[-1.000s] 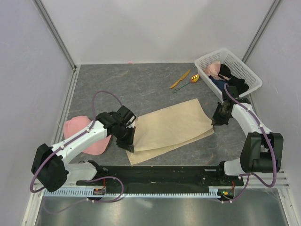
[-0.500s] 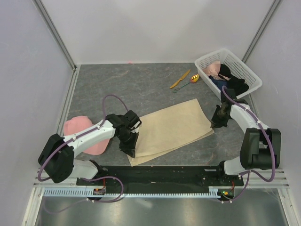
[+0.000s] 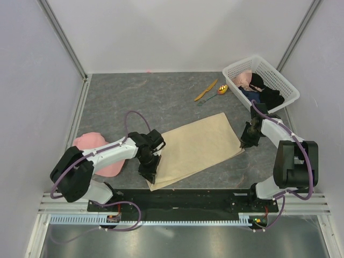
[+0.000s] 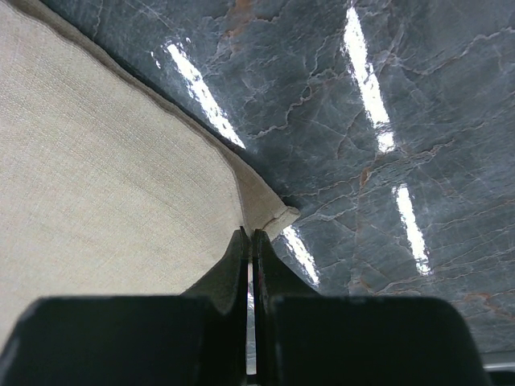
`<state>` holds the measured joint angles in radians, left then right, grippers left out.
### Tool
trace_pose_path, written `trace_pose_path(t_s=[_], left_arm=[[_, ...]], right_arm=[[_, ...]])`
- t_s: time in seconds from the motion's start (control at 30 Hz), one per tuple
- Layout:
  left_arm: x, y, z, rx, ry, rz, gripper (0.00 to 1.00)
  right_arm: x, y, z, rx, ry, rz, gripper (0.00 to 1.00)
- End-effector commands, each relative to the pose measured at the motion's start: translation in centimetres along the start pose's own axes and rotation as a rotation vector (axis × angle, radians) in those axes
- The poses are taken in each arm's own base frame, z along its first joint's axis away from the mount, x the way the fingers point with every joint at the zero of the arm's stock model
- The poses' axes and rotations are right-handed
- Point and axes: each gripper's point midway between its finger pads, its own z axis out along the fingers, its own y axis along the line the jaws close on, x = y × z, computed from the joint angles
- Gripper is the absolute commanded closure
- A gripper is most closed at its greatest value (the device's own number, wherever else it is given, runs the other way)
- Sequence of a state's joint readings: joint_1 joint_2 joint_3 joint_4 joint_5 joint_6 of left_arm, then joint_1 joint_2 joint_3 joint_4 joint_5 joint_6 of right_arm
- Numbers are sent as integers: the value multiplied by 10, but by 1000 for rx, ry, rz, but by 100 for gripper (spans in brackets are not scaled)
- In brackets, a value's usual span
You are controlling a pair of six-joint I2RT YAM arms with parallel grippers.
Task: Fold the napkin into a case and place the utensils inside
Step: Fold and flatten the napkin at the center of the board.
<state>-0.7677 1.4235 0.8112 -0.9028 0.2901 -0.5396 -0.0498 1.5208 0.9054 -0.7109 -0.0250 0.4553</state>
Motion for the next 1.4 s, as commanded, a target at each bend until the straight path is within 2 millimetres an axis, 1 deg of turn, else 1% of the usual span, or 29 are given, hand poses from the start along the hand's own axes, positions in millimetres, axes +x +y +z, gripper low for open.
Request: trace_pose_path(t_s=[0.0,0.17,0.43,0.53,0.57,0.6,0.63,0.67,0.7,0.73,0.8,0.87,0.93,0.97,1.0,1.03,1.07,1.1,1.13,1.17,1.2,1.23,1.27,1.3,1.33,1.37], left_arm=[[3,-1,10,0,28,9,98],[8,-1,17,-2,47,7,98],[5,-6,21,6,46,14,98],[5,-6,24,4,64,7,98],[5,-8,24,11,69,4,98],[6,-9,24,14,66,9,98],[5,-11,24,19,60,5,98],[7,-10,24,22,62,4,98],[7,-11,23,27,58,4,98],[8,-11,24,27,57,1,98],[10,-11,23,34,55,-3,98],[11,-11,23,39,49,-8,98],[12,-10,23,41,51,-7,97],[13,-10,23,43,52,-8,95],[13,-12,20,53,45,-8,92],[13,-14,18,62,43,-11,80],[11,-18,14,76,27,-15,73],[9,-22,5,95,-6,-11,67],[7,-27,-2,114,-29,-10,58],[1,-33,-12,130,-62,-6,54],[1,-36,-23,135,-82,-6,51],[-9,-42,-36,137,-128,-7,48],[-14,-42,-43,131,-151,-15,48],[-16,-40,-49,114,-165,-31,51],[-29,-39,-56,95,-210,-42,53],[-41,-32,-58,81,-234,-80,55]], right_arm=[[-10,0,0,6,-33,-4,100],[-11,-4,3,27,-38,-5,100],[-10,-3,11,23,-26,-10,99],[-14,-3,3,20,-37,-33,84],[-21,1,-4,10,-59,-45,74],[-22,2,-17,0,-77,-52,70],[-26,4,-24,-6,-97,-58,65],[-35,9,-36,-21,-131,-65,63],[-33,11,-46,-23,-145,-83,61],[-34,15,-51,-29,-154,-93,57],[-31,28,-60,-57,-175,-130,55],[-25,45,-59,-97,-179,-166,52],[-19,55,-58,-112,-175,-181,50],[-12,70,-57,-156,-165,-208,49],[-7,76,-54,-171,-152,-218,49],[-2,86,-54,-209,-139,-222,49],[4,100,-53,-241,-137,-251,49],[8,107,-50,-253,-122,-261,49],[12,113,-48,-269,-111,-256,50],[18,125,-46,-308,-99,-273,50],[21,128,-41,-309,-86,-273,50],[25,130,-37,-311,-75,-274,51],[27,131,-31,-306,-66,-282,53],[28,131,-27,-299,-61,-285,54],[29,129,-24,-288,-56,-284,56],[27,125,-18,-261,-63,-295,57]])
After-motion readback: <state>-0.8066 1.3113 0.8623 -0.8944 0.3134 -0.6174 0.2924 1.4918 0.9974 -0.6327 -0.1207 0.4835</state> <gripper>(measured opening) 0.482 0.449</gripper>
